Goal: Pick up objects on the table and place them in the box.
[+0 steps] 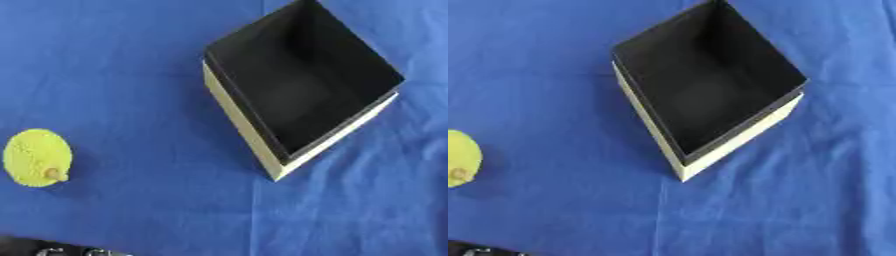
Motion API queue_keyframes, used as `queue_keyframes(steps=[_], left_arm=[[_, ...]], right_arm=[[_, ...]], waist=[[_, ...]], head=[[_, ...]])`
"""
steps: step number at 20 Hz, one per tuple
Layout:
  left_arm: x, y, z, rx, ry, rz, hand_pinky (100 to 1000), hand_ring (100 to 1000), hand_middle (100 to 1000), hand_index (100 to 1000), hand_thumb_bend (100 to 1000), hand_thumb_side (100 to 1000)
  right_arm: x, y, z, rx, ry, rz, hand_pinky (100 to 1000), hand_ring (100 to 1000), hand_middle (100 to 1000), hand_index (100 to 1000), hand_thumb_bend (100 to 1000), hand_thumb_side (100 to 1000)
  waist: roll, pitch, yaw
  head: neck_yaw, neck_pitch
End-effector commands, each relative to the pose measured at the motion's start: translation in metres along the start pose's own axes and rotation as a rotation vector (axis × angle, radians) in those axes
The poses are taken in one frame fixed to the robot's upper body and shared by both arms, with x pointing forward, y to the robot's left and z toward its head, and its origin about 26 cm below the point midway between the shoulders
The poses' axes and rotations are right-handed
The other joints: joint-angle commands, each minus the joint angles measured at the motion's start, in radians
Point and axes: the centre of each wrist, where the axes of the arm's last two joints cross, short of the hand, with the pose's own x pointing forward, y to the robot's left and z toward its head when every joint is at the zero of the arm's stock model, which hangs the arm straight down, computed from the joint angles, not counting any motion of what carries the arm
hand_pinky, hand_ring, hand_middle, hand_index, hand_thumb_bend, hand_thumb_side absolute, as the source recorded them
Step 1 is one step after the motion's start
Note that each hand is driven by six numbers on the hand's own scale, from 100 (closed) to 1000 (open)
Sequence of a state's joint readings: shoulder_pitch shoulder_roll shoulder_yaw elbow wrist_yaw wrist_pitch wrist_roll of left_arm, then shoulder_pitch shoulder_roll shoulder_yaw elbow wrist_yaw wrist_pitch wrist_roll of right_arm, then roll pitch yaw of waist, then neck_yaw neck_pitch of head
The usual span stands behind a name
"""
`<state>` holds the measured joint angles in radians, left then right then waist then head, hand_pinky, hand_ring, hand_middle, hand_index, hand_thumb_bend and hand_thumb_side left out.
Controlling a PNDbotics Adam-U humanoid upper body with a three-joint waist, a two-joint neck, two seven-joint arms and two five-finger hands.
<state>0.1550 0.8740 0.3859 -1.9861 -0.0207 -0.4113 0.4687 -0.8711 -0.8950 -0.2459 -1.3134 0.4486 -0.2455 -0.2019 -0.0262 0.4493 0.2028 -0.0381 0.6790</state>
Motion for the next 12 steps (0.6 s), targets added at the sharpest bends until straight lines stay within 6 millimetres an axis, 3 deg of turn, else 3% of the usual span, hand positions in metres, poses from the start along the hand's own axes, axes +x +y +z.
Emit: queue_keyframes(steps=[1, 4, 12], left_arm=[[0.0049, 0.0024, -0.0090, -0.091, -0.043, -0.055, 681, 781, 755, 796, 391, 435], [0.0047, -0.0006, -0.0065, -0.160, -0.059, -0.083, 681, 781, 753, 795, 418, 429], [0.0044, -0.0004, -0.0060, -0.291, -0.073, -0.107, 690, 782, 757, 806, 378, 467]], right_arm=[[0.0035, -0.0222, -0.0115, -0.037, -0.032, 0.037, 807, 760, 631, 819, 100, 100], [0.0035, -0.0218, -0.0114, -0.036, -0.031, 0.036, 807, 760, 631, 818, 100, 100], [0.0028, -0.0220, -0.0108, -0.035, -0.029, 0.037, 807, 760, 631, 818, 100, 100]], waist=[[0.014, -0.257, -0.002], [0.014, -0.256, -0.003], [0.013, -0.255, -0.002]], head=[[0.004, -0.010], [0.005, -0.007], [0.008, -0.002]])
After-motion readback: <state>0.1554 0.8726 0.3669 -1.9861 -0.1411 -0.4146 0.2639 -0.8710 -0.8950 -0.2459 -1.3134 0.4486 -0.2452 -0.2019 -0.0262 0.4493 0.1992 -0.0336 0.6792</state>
